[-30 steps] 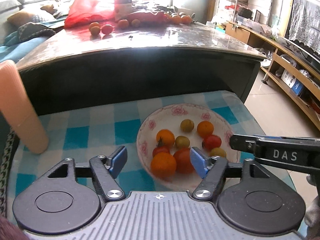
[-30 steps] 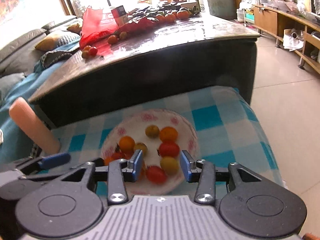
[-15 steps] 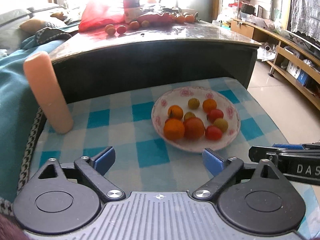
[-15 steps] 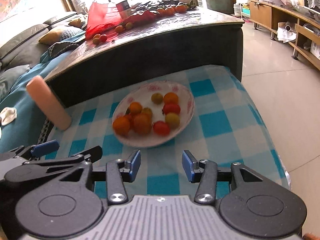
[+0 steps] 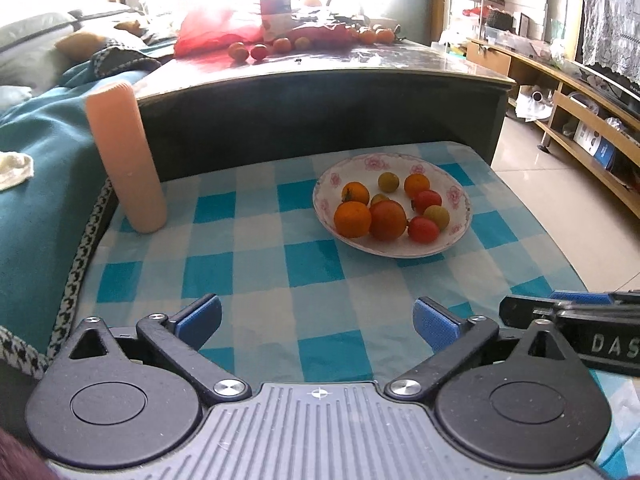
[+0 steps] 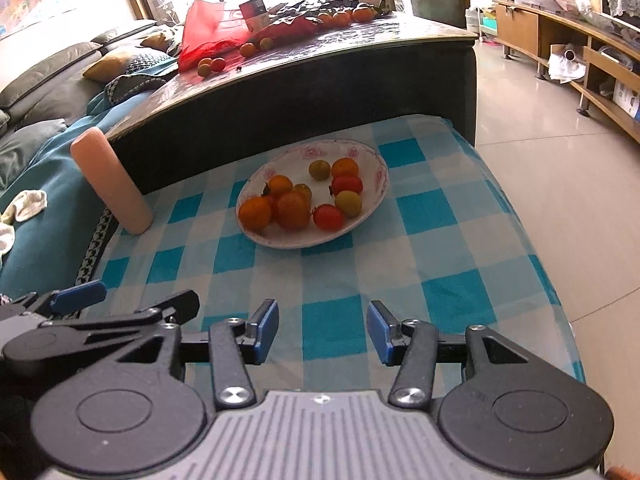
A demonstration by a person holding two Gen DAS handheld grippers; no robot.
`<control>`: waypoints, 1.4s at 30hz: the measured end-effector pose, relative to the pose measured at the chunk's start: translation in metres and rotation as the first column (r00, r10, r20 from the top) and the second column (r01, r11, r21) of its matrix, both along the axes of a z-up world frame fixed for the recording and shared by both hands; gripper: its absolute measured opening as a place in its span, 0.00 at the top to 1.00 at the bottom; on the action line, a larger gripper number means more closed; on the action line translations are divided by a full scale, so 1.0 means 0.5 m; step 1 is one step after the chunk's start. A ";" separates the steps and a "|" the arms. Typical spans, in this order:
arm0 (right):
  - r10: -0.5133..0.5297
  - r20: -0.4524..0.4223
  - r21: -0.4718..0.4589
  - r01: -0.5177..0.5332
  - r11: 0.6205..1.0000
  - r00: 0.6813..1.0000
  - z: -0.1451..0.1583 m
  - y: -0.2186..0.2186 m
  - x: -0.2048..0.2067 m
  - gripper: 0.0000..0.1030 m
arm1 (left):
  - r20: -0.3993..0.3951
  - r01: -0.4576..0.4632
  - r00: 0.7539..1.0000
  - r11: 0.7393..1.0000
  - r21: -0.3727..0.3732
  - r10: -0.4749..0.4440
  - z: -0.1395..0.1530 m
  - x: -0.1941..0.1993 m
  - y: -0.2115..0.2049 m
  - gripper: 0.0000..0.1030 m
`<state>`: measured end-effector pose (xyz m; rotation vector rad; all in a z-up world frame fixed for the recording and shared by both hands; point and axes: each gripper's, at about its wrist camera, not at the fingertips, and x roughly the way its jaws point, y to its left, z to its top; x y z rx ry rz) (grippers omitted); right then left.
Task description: Organize fruits
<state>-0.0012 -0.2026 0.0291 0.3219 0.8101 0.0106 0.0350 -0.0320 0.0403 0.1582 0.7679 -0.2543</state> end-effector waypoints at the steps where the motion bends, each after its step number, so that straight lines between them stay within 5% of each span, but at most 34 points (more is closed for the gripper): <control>1: 0.001 0.000 -0.004 -0.001 1.000 1.000 0.000 0.002 -0.004 0.40 | 0.003 -0.002 1.000 1.000 0.004 0.002 0.001 -0.005 0.000 0.00; 42: 0.021 -0.062 -0.033 -0.023 0.999 0.998 -0.028 0.054 -0.140 0.39 | -0.052 -0.038 0.998 0.998 0.059 0.041 -0.025 -0.144 0.037 0.00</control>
